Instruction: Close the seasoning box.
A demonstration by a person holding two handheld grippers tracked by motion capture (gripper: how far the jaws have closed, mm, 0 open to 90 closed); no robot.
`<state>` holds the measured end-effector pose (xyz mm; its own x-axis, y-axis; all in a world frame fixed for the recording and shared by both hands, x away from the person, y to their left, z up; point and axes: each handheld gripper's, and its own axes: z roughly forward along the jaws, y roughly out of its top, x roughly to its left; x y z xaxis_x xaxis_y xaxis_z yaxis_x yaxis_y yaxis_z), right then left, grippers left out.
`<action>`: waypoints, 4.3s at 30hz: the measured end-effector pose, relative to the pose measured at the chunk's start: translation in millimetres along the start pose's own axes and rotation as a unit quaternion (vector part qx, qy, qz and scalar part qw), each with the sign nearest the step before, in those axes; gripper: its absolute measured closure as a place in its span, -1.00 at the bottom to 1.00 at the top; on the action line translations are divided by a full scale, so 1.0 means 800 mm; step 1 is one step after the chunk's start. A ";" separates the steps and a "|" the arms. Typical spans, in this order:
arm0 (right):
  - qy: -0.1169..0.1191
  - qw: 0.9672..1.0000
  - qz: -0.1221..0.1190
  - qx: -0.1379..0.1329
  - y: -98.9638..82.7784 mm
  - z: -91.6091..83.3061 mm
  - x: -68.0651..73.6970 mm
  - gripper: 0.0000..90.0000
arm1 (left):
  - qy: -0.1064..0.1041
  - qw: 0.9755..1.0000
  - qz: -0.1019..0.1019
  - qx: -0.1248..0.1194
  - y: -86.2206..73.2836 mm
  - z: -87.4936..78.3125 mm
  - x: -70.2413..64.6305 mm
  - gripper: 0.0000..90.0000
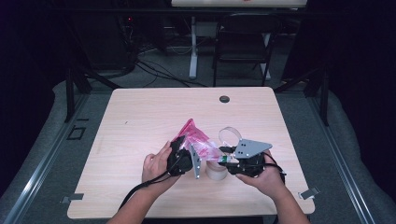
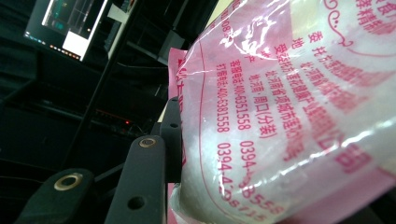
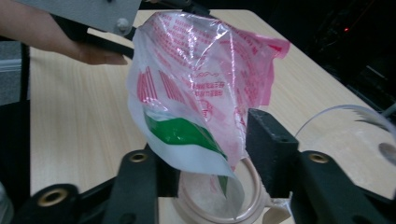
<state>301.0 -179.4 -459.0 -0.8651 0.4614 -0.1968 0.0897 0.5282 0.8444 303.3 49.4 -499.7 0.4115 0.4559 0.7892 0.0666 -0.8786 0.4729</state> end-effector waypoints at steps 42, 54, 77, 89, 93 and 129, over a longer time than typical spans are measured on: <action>-0.012 0.999 0.023 -0.029 -0.003 -0.015 -0.009 0.13 | -0.121 0.972 -0.201 0.015 -0.042 0.018 0.005 0.48; -0.016 0.999 0.025 -0.032 -0.003 -0.017 -0.009 0.15 | -0.162 0.954 -0.252 0.015 -0.058 0.021 0.017 0.48; -0.020 0.998 0.043 -0.044 -0.005 -0.020 -0.011 0.21 | -0.165 0.919 -0.358 0.018 -0.131 -0.005 0.063 0.48; -0.019 0.998 0.048 -0.040 -0.006 -0.017 -0.012 0.18 | -0.127 0.911 -0.390 0.049 -0.184 -0.015 0.075 0.48; -0.022 0.998 0.050 -0.042 -0.006 -0.017 -0.012 0.16 | -0.106 0.905 -0.408 0.057 -0.204 -0.018 0.080 0.48; -0.021 0.998 0.056 -0.035 -0.011 -0.015 -0.014 0.15 | -0.051 0.855 -0.497 0.139 -0.289 0.001 0.081 0.44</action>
<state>303.6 -197.6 -458.0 -0.8298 0.5452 -0.1194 0.1485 0.4219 0.8944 315.8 281.8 -558.0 0.1028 0.9947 0.0060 0.6376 -0.0706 0.7671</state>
